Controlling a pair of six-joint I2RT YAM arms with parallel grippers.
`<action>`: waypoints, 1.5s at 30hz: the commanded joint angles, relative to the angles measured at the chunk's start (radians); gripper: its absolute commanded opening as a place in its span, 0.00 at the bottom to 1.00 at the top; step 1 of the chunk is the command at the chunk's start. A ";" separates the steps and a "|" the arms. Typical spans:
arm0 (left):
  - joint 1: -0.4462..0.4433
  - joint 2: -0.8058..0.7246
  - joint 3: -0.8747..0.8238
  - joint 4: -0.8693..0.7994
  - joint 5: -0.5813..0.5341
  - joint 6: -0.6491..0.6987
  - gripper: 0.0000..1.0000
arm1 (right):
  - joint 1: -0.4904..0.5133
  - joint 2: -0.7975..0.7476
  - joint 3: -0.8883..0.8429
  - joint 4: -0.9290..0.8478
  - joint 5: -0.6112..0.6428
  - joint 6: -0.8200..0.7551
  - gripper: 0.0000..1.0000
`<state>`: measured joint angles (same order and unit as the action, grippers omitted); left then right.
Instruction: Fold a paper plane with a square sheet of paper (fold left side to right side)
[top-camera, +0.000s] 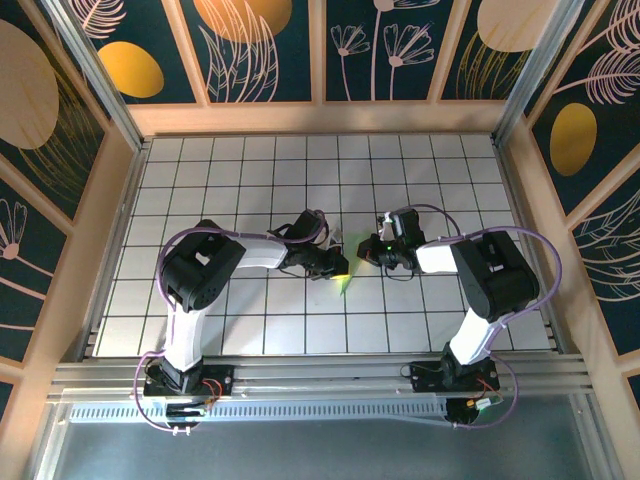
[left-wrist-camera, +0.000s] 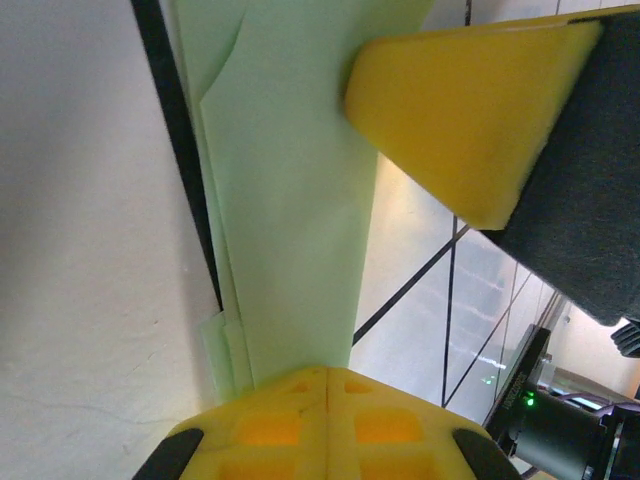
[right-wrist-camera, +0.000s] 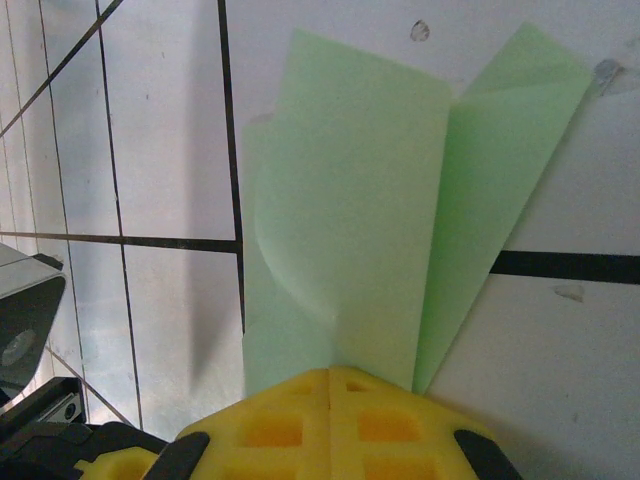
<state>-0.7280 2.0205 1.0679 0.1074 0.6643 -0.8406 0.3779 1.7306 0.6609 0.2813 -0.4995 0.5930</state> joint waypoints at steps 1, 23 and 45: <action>-0.008 0.026 -0.017 -0.045 -0.018 0.019 0.06 | 0.003 0.049 -0.032 -0.171 0.075 -0.032 0.00; -0.028 0.022 -0.034 -0.181 -0.216 0.066 0.00 | -0.014 -0.139 0.020 -0.145 -0.005 -0.032 0.00; -0.047 0.026 -0.007 -0.272 -0.313 0.089 0.00 | 0.014 0.001 0.034 0.004 -0.001 -0.060 0.00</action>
<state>-0.7780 1.9968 1.0901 0.0177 0.4919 -0.7773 0.3889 1.7058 0.6655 0.2535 -0.5205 0.5694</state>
